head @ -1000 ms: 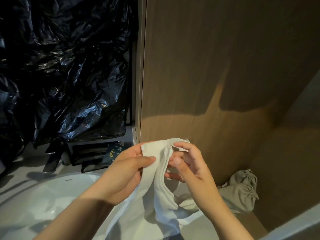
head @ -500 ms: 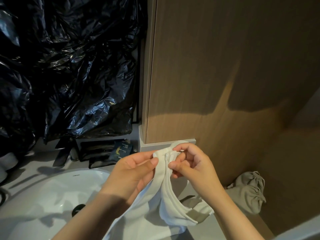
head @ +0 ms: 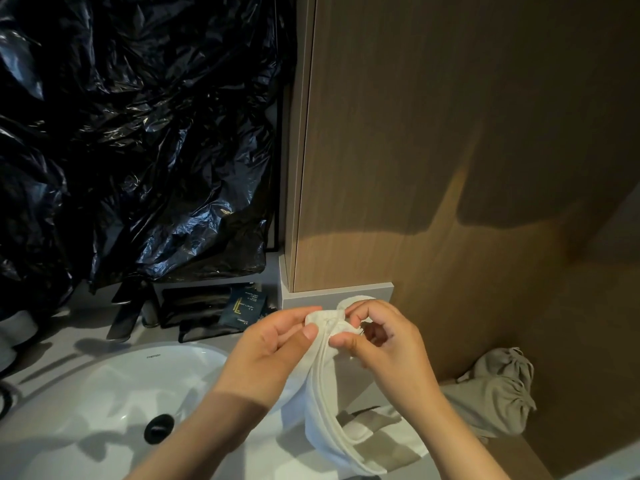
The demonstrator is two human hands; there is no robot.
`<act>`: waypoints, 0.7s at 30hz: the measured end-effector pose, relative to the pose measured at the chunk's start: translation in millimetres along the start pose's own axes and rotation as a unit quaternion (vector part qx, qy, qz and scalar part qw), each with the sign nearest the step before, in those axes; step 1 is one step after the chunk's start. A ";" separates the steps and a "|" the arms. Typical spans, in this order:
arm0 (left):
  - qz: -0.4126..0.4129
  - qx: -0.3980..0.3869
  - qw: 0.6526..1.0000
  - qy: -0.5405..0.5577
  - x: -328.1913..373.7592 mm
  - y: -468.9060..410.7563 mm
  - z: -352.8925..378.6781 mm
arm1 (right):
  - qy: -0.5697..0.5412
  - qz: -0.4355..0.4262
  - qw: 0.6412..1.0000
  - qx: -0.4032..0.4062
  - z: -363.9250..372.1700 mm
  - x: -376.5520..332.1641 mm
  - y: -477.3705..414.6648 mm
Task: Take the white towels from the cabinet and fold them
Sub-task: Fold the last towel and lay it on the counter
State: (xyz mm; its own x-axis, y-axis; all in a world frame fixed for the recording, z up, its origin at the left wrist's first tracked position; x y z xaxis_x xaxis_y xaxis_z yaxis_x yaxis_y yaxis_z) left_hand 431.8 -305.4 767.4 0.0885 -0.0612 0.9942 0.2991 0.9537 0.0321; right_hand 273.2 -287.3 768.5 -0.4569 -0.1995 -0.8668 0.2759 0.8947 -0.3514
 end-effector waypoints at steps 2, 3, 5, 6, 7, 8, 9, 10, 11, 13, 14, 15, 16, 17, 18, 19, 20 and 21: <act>0.005 0.008 1.000 0.003 -0.5 0.4 -0.5 | -0.001 -0.010 1.000 0.013 1.2 -2.2 2.0; 0.001 0.022 1.000 0.007 -2.2 0.0 -2.8 | -0.002 -0.013 1.000 0.016 1.2 -2.7 2.2; -0.030 0.069 0.997 0.033 -10.2 -1.7 -13.2 | -0.008 -0.007 1.000 0.008 2.0 -3.0 1.4; -0.044 0.087 0.994 0.050 -13.6 -2.5 -18.1 | -0.018 0.001 1.000 0.000 2.2 -2.0 1.0; -0.052 0.099 0.992 0.060 -15.6 -3.4 -21.8 | -0.032 0.010 0.999 -0.008 2.7 -0.4 0.8; -0.051 0.105 0.991 0.061 -15.8 -4.4 -24.0 | -0.043 0.018 0.999 -0.017 3.2 0.4 0.9; -0.047 0.109 0.991 0.060 -15.9 -4.9 -25.4 | -0.047 0.018 0.998 -0.024 3.6 0.6 1.4; -0.043 0.113 0.991 0.059 -15.6 -4.8 -26.3 | -0.045 0.012 0.999 -0.027 3.4 -0.6 2.0; -0.039 0.117 0.991 0.058 -15.1 -4.5 -26.7 | -0.038 0.001 0.999 -0.026 2.9 -2.9 2.7; -0.027 0.121 0.991 0.054 -12.4 -4.5 -26.9 | -0.013 -0.017 0.999 -0.025 2.8 -8.6 4.0; -0.019 0.123 0.991 0.048 -10.7 -5.1 -27.7 | -0.007 -0.016 0.999 -0.029 3.4 -10.5 4.8; -0.009 0.124 0.991 0.045 -8.8 -6.5 -28.5 | -0.010 -0.011 0.999 -0.037 4.1 -12.9 5.8; 0.002 0.123 0.992 0.042 -7.1 -7.8 -29.9 | -0.016 -0.008 0.999 -0.045 4.7 -15.8 6.9; 0.012 0.118 0.992 0.039 -4.7 -8.9 -30.2 | -0.022 -0.010 0.999 -0.048 4.3 -19.4 7.6; 0.021 0.110 0.993 0.033 -2.1 -9.2 -29.5 | -0.025 -0.015 0.998 -0.048 3.0 -23.4 7.9; 0.028 0.099 0.994 0.029 0.2 -9.0 -27.5 | -0.027 -0.022 0.998 -0.046 1.7 -27.8 8.0; 0.033 0.085 0.995 0.028 2.5 -8.5 -24.5 | -0.030 -0.030 0.998 -0.046 1.0 -32.4 7.9; 0.038 0.066 0.997 0.031 4.5 -7.5 -20.8 | -0.032 -0.036 0.998 -0.049 1.5 -35.9 8.1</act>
State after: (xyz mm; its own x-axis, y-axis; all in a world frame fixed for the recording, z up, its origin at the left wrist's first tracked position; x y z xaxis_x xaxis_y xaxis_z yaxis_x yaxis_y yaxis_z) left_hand 449.8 -319.0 769.5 0.1665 -0.0022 0.9860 0.1616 0.9865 -0.0250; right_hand 293.0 -273.4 796.2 -0.4172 -0.2872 -0.8622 0.1592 0.9110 -0.3805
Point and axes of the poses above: each hand's wrist, its own y-axis away from the middle knuckle, its own z-axis out of the palm, x = y × z, the point moved 9 cm from there along -y, towards the middle knuckle, and after that the axes turned 6 degrees about x, right-handed, at the moved point
